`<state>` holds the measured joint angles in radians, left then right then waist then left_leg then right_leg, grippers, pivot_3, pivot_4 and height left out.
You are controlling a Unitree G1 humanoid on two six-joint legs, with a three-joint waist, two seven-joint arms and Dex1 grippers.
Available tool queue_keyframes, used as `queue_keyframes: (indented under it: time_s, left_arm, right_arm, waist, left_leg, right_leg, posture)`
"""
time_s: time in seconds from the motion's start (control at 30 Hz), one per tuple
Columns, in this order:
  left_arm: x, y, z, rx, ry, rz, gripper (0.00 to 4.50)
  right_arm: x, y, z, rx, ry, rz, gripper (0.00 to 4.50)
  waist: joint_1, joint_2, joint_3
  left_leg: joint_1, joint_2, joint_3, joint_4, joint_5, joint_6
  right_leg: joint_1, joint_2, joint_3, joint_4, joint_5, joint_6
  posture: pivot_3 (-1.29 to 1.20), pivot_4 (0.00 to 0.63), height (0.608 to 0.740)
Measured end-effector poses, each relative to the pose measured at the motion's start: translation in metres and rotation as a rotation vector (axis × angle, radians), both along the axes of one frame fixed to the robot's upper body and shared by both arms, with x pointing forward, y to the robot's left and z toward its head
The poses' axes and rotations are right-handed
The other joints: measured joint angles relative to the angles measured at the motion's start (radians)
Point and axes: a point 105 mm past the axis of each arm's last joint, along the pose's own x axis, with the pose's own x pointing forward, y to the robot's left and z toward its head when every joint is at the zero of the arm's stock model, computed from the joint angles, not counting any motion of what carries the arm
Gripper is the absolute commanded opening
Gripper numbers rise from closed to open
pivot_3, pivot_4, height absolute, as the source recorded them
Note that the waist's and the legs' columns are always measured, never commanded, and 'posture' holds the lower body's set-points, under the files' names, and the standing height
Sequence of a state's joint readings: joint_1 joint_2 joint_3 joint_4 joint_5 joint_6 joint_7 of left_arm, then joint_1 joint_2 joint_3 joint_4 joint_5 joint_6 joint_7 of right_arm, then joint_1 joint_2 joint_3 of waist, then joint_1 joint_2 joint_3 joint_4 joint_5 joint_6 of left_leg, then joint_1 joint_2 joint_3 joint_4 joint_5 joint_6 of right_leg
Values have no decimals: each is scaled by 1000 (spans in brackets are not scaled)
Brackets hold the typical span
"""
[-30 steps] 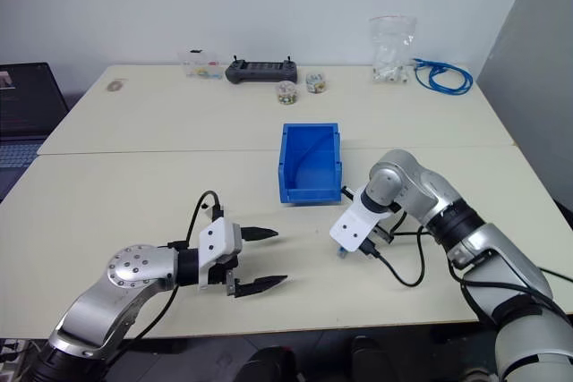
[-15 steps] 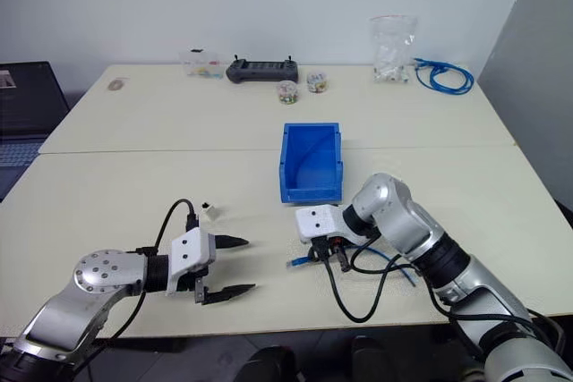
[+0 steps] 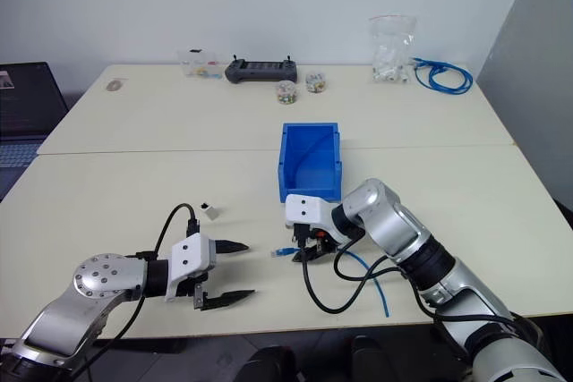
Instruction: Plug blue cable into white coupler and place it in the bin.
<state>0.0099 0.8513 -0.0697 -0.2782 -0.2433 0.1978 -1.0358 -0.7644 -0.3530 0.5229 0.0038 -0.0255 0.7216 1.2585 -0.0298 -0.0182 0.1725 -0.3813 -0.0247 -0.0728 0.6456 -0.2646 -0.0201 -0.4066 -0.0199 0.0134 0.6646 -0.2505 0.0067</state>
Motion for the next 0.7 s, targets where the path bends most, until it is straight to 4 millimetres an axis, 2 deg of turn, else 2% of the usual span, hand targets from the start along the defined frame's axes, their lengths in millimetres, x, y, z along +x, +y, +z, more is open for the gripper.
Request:
queue_keyframes:
  time_s: [0.13, 0.2, 0.27, 0.43, 0.5, 0.6, 0.7]
  left_arm:
    - [5, -2, 2, -21, -24, 17, 4500]
    - [7, -6, 2, -56, -33, 35, 4500]
    - [7, -10, 1, -81, -34, 41, 4500]
    - [7, -13, -1, -87, -39, 31, 4500]
    - [12, -16, -5, -92, -38, 41, 4500]
    - [16, -18, -10, -88, -35, 48, 4500]
    - [20, -19, -13, -72, -47, 41, 4500]
  right_arm:
    - [0, -12, 20, 59, 14, -33, 4267]
    - [-4, -25, 34, 104, 14, -59, 4267]
    - [-9, -38, 38, 137, 39, -97, 4267]
    - [-24, -54, 32, 192, 117, -172, 4267]
    - [-34, -64, 18, 182, 131, -215, 4267]
    - [-44, -67, 7, 188, 166, -244, 4267]
    - [-45, -68, 10, 218, 154, -275, 4267]
  waist:
    - [0, 0, 0]
    - [3, 0, 0]
    - [3, 0, 0]
    - [1, 0, 0]
    - [2, 0, 0]
    - [-1, 0, 0]
    - [-2, 0, 0]
  left_leg:
    - [-1, 0, 0, 0, 0, 0]
    - [-1, 0, 0, 0, 0, 0]
    - [-1, 0, 0, 0, 0, 0]
    - [-1, 0, 0, 0, 0, 0]
    - [-1, 0, 0, 0, 0, 0]
    - [-1, 0, 1, 0, 0, 0]
    - [0, 0, 0, 0, 0, 0]
  right_leg:
    - [0, 0, 0, -1, 0, 0]
    - [0, 0, 0, -1, 0, 0]
    - [0, 0, 0, -1, 0, 0]
    - [0, 0, 0, 0, 0, 0]
    - [0, 0, -1, 0, 0, 1]
    - [0, 0, 0, -1, 0, 1]
    - [0, 0, 0, 0, -2, 3]
  posture:
    - [0, 150, 740]
    - [0, 150, 740]
    - [0, 150, 740]
    - [0, 150, 740]
    - [0, 150, 740]
    - [0, 150, 740]
    - [0, 150, 740]
